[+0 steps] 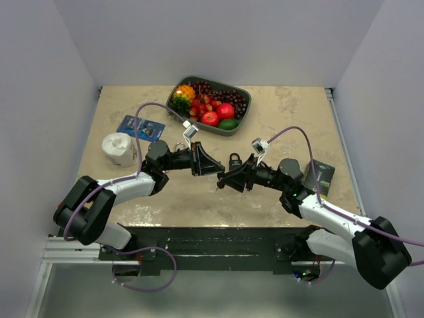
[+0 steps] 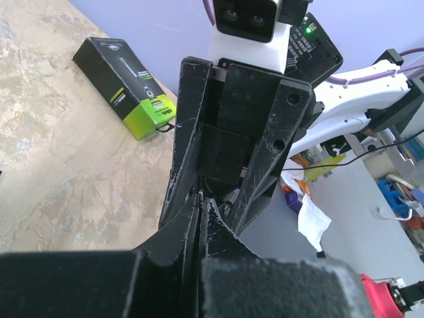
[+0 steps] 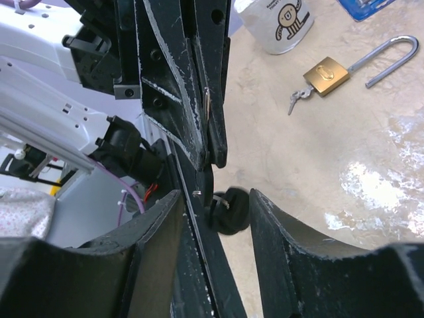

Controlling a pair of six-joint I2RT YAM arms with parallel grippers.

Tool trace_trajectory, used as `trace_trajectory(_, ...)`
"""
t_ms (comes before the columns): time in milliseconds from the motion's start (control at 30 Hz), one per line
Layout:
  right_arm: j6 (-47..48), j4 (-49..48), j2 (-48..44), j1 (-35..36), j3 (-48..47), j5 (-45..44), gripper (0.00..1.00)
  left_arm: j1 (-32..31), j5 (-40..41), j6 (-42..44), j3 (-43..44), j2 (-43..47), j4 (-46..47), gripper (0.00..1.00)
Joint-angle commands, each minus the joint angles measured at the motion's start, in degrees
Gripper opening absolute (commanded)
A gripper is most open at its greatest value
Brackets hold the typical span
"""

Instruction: Unlock with the key

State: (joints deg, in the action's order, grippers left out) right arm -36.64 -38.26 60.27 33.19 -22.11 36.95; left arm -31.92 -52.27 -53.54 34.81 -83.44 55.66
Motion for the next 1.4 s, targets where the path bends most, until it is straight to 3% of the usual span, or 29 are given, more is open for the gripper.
trace_trajectory(0,-2.0,-7.2,1.1,-0.1,0.1,2.2,0.47,-0.4,-0.8,-0.6,0.0,0.3,5.6,0.00)
trace_trajectory(333,-3.6,-10.8,2.3,-0.1,0.6,2.7,0.38,-1.6,-0.7,-0.3,0.7,-0.7,5.9,0.00)
trace_trajectory(767,-6.4,-15.1,3.7,-0.1,2.9,2.4,0.01,-2.4,0.2,-0.3,1.8,-1.3,6.6,0.00)
trace_trajectory(900,-7.7,-16.8,3.8,-0.1,3.5,1.1,0.00,-2.7,0.5,1.5,2.1,-0.8,5.3,0.00)
trace_trajectory(1000,-8.4,-16.8,3.1,-0.2,3.9,-1.6,0.00,-2.7,2.0,5.0,2.8,0.6,0.6,0.35)
trace_trajectory(1033,-8.1,-15.7,2.8,-0.2,4.0,-2.6,0.00,-2.7,3.7,8.0,3.1,2.0,-3.6,0.60)
trace_trajectory(1067,-7.8,-14.8,1.8,-0.2,4.1,-4.8,0.00,-2.7,4.6,9.7,3.6,2.7,-5.8,0.69)
trace_trajectory(1133,-6.3,-10.5,0.3,-0.7,4.0,-7.3,0.00,-2.8,8.4,14.6,4.2,5.0,-12.9,0.81)
trace_trajectory(1233,-3.7,-2.4,-2.3,-2.6,3.0,-12.2,0.00,-2.9,15.3,20.5,5.3,8.1,-22.3,0.91)
trace_trajectory(1367,0.1,7.0,-5.3,-6.8,1.3,-15.3,0.00,-4.5,25.1,25.6,6.8,10.8,-31.2,0.99)
